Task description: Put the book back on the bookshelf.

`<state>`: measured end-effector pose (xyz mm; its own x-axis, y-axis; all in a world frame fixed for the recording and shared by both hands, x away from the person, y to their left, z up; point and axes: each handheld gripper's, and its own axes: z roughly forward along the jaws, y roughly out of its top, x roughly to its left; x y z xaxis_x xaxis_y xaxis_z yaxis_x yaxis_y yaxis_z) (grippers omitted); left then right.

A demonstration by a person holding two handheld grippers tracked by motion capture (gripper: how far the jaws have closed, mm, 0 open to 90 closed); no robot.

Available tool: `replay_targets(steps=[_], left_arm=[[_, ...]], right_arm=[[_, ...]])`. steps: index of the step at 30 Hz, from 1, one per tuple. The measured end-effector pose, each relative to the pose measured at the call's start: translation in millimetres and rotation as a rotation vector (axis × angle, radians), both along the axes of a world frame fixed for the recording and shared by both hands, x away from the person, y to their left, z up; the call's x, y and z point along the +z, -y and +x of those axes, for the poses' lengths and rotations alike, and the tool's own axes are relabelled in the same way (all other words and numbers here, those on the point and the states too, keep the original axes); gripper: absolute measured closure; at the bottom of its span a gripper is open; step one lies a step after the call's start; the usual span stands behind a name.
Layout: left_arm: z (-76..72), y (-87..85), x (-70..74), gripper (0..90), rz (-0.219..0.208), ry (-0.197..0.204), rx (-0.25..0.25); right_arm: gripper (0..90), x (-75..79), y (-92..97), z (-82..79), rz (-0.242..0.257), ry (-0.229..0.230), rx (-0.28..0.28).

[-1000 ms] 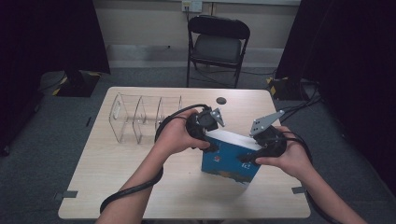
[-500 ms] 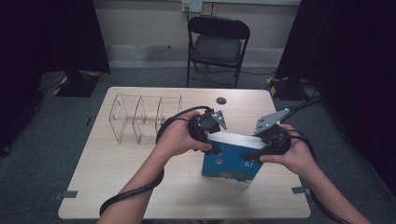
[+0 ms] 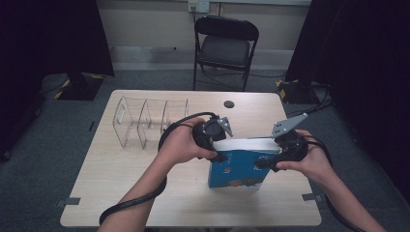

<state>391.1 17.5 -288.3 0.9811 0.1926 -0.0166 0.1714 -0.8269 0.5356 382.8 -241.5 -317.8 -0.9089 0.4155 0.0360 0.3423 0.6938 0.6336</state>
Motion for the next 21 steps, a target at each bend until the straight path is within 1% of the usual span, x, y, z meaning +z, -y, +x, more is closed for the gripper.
replay_targets(steps=[1, 2, 6, 7, 10, 12, 14, 16, 17, 18, 19, 21], left_arm=[[-0.6, -0.3, 0.3, 60.5, 0.003, 0.001, -0.001], [-1.2, -0.3, 0.4, 60.6, 0.005, 0.0, -0.007], [-0.6, 1.3, 1.0, 60.1, 0.013, -0.008, 0.009], [0.1, 1.7, 1.4, 59.9, 0.02, -0.013, 0.018], [0.7, 4.0, 2.5, 59.3, 0.039, -0.01, 0.014], [0.9, 5.8, 3.1, 58.6, 0.049, -0.004, 0.005], [1.3, 8.7, 4.5, 56.6, 0.023, 0.011, -0.014], [1.4, 15.3, 5.7, 55.6, 0.029, 0.013, -0.021], [1.9, 19.3, 5.3, 54.7, 0.021, 0.011, -0.016], [2.8, 23.2, 4.6, 53.3, 0.025, 0.013, -0.031], [2.6, 27.7, 3.6, 55.5, 0.049, 0.013, -0.037], [3.0, 35.6, 2.4, 54.7, 0.076, 0.014, -0.048]], right_arm=[[26.0, -3.0, 1.7, -0.2, -0.005, -0.005, 0.004], [26.3, -5.5, 3.1, -0.6, -0.021, -0.004, 0.0], [26.8, -14.6, 5.5, 0.3, 0.016, -0.014, -0.007], [26.9, -15.3, 6.1, 0.4, 0.015, -0.012, -0.004], [27.7, -16.8, 8.9, -0.4, 0.04, -0.005, -0.011], [27.9, -17.9, 10.1, -1.0, 0.047, 0.0, -0.015], [27.9, -19.6, 11.0, -1.6, 0.042, -0.001, -0.023], [28.2, -21.9, 12.1, -1.7, 0.037, -0.005, -0.028], [28.3, -22.2, 12.8, -1.9, 0.038, -0.003, -0.035], [28.2, -23.4, 13.6, -1.9, 0.052, -0.009, -0.034], [28.2, -23.9, 14.7, -2.0, 0.05, -0.011, -0.038], [28.1, -25.8, 17.1, -2.4, 0.056, -0.013, -0.039]])
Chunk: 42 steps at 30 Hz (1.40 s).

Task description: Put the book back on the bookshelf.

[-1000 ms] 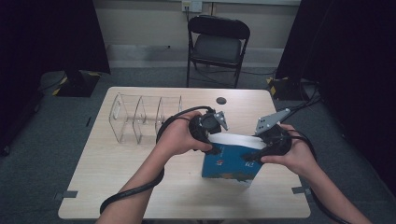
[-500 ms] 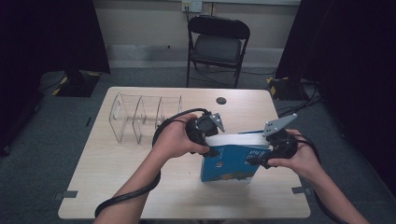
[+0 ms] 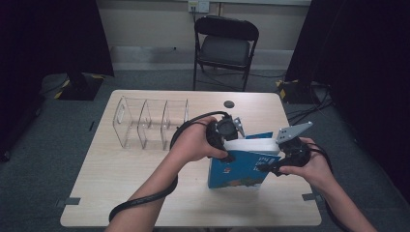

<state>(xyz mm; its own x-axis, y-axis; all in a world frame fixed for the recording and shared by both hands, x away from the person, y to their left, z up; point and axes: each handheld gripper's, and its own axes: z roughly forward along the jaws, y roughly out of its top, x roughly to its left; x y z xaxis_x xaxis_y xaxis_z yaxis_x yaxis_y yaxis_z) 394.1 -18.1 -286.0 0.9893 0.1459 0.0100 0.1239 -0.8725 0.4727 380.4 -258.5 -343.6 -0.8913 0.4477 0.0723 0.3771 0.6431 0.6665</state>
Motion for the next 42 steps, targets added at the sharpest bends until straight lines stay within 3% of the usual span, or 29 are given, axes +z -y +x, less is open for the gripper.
replay_targets(steps=[3, 6, 10, 11, 15, 18, 20, 22, 25, 30, 38, 42], left_arm=[[2.4, 7.5, -4.4, 55.1, 0.02, -0.022, -0.01], [2.7, 12.1, -10.4, 54.5, 0.043, -0.003, -0.012], [5.2, 14.4, -11.9, 52.2, 0.054, -0.024, 0.026], [5.7, 15.1, -12.5, 49.9, 0.059, -0.032, 0.058], [6.3, 19.6, -14.9, 43.6, 0.118, -0.032, 0.075], [7.6, 17.4, -15.7, 41.0, 0.085, -0.051, 0.091], [7.0, 17.7, -15.6, 43.0, 0.092, -0.063, 0.095], [6.5, 19.2, -14.6, 44.8, 0.145, -0.064, 0.07], [5.2, 20.2, -15.0, 53.6, 0.169, -0.057, 0.054], [3.0, 20.2, -15.1, 57.3, 0.177, -0.051, 0.023], [-0.9, 20.0, -14.9, 58.5, 0.167, -0.03, 0.021], [-5.3, 19.5, -15.0, 59.6, 0.159, -0.017, 0.044]], right_arm=[[28.3, -4.8, 4.4, -1.0, 0.012, -0.011, 0.001], [29.1, -8.4, 9.4, -3.0, 0.019, -0.009, -0.009], [29.2, -13.0, 14.4, -2.9, 0.031, -0.019, -0.024], [29.2, -13.8, 15.1, -2.8, 0.033, -0.026, -0.026], [29.2, -14.7, 16.5, -2.9, 0.041, -0.024, -0.028], [29.2, -16.5, 16.4, -4.1, 0.041, -0.026, -0.026], [29.2, -18.0, 16.8, -4.3, 0.039, -0.028, -0.028], [29.2, -19.7, 17.7, -4.7, 0.042, -0.032, -0.03], [29.2, -23.5, 19.8, -5.9, 0.056, -0.033, -0.033], [29.1, -31.7, 25.8, -10.1, 0.067, -0.04, -0.045], [27.2, -48.5, 35.1, -14.1, 0.095, -0.046, -0.072], [23.7, -61.6, 35.9, -15.3, 0.1, -0.046, -0.076]])
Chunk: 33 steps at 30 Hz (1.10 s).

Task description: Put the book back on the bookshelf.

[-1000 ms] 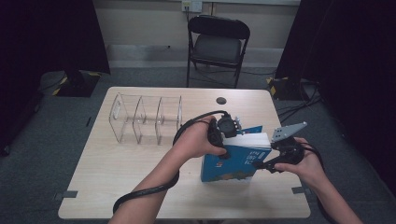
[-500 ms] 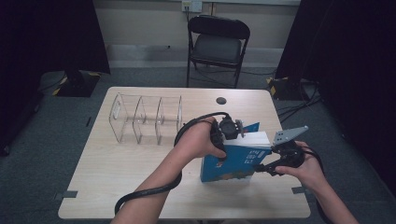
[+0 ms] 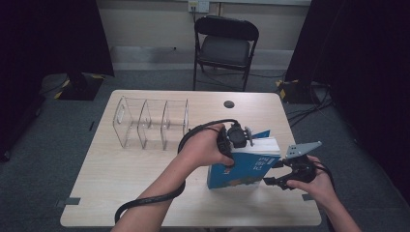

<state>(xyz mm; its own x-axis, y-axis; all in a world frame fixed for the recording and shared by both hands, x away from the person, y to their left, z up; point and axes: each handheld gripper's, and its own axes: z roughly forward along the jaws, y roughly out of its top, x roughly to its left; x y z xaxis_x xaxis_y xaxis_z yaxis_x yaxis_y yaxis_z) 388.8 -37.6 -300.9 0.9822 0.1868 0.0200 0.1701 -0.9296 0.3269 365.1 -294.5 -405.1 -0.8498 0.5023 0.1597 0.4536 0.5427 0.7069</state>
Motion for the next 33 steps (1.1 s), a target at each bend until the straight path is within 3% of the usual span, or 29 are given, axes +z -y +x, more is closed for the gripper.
replay_targets(steps=[7, 12, 19, 22, 25, 30, 31, 33], left_arm=[[2.1, -5.8, 1.3, 61.2, -0.006, -0.011, 0.041], [3.3, -15.0, 3.5, 61.5, -0.009, -0.038, 0.095], [5.8, -29.9, 7.1, 61.6, 0.006, -0.048, 0.156], [8.0, -36.8, 7.3, 61.6, 0.011, -0.039, 0.155], [8.4, -42.6, 5.2, 61.5, -0.005, -0.057, 0.17], [7.9, -46.9, 3.0, 61.1, 0.016, -0.031, 0.127], [6.8, -47.6, 1.7, 61.0, -0.006, -0.037, 0.128], [5.9, -47.3, 2.2, 60.8, 0.003, -0.03, 0.121]], right_arm=[[17.4, -16.3, -1.7, -0.7, -0.021, -0.011, 0.008], [17.1, -20.2, 0.1, -0.4, -0.002, -0.012, -0.001], [17.1, -40.9, -5.9, -0.1, -0.033, -0.028, -0.029], [17.1, -50.4, -9.6, -0.3, -0.053, -0.028, -0.035], [17.1, -59.6, -12.3, -0.6, -0.06, -0.024, -0.047], [16.6, -70.3, -13.3, -2.9, -0.07, -0.004, -0.08], [16.6, -72.3, -13.4, -3.4, -0.071, 0.008, -0.088], [16.6, -76.4, -14.1, -5.8, -0.088, 0.018, -0.106]])
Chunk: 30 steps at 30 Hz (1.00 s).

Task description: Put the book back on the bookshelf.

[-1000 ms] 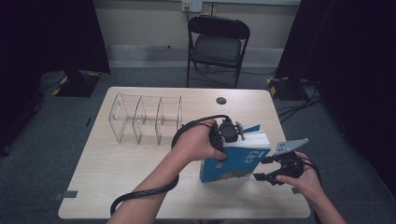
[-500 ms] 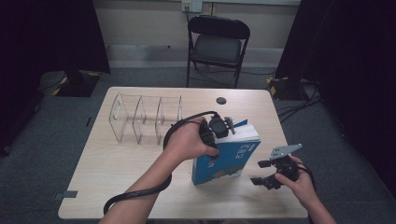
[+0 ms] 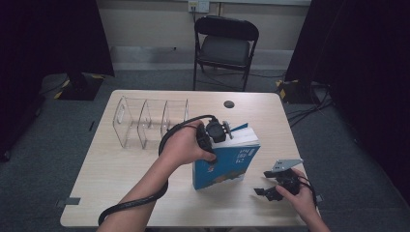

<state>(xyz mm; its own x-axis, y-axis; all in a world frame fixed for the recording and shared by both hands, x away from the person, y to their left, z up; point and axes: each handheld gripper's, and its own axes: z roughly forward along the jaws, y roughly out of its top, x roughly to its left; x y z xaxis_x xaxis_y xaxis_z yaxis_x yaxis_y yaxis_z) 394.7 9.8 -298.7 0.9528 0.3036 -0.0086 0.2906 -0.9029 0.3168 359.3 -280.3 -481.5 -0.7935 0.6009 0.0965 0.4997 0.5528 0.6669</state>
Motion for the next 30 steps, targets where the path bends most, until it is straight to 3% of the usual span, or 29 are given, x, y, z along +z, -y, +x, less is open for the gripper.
replay_targets(steps=[3, 7, 10, 12, 14, 17, 20, 23, 25, 26, 30], left_arm=[[0.4, -1.6, -1.7, 59.7, -0.007, 0.003, -0.004], [0.5, 0.1, -2.3, 57.0, 0.028, -0.006, 0.001], [0.9, -1.5, -2.9, 52.0, 0.007, -0.021, 0.034], [1.6, -3.2, -2.5, 49.7, -0.016, -0.008, 0.023], [0.7, -2.7, -2.6, 49.7, -0.009, -0.003, 0.022], [-0.5, 0.2, -2.1, 56.7, 0.036, -0.016, 0.024], [-6.0, 2.5, -2.4, 60.1, 0.049, 0.012, 0.049], [-6.6, 0.9, -2.1, 61.2, 0.029, -0.004, 0.074], [-4.3, -1.0, 0.3, 61.5, 0.039, -0.015, 0.053], [-5.3, -1.8, 0.5, 61.5, 0.028, -0.026, 0.077], [-5.3, -6.1, 5.4, 61.7, 0.043, -0.037, 0.08]], right_arm=[[14.8, -9.0, -2.2, -3.0, -0.01, 0.03, -0.011], [14.8, -12.5, -2.5, -5.7, -0.01, 0.074, -0.021], [14.7, -14.7, -2.0, -6.6, -0.011, 0.106, -0.023], [14.7, -16.0, -1.2, -7.0, -0.002, 0.112, -0.029], [14.7, -17.5, -0.5, -7.8, 0.007, 0.125, -0.034], [14.7, -18.5, 0.1, -8.1, 0.017, 0.13, -0.036], [14.6, -18.3, 0.0, -8.5, 0.01, 0.133, -0.036], [14.6, -18.3, 0.1, -8.4, 0.011, 0.135, -0.038], [14.6, -18.3, 0.3, -8.5, 0.012, 0.135, -0.037], [14.6, -18.3, 0.3, -8.5, 0.011, 0.135, -0.037], [14.6, -18.4, 0.5, -8.6, 0.012, 0.136, -0.036]])
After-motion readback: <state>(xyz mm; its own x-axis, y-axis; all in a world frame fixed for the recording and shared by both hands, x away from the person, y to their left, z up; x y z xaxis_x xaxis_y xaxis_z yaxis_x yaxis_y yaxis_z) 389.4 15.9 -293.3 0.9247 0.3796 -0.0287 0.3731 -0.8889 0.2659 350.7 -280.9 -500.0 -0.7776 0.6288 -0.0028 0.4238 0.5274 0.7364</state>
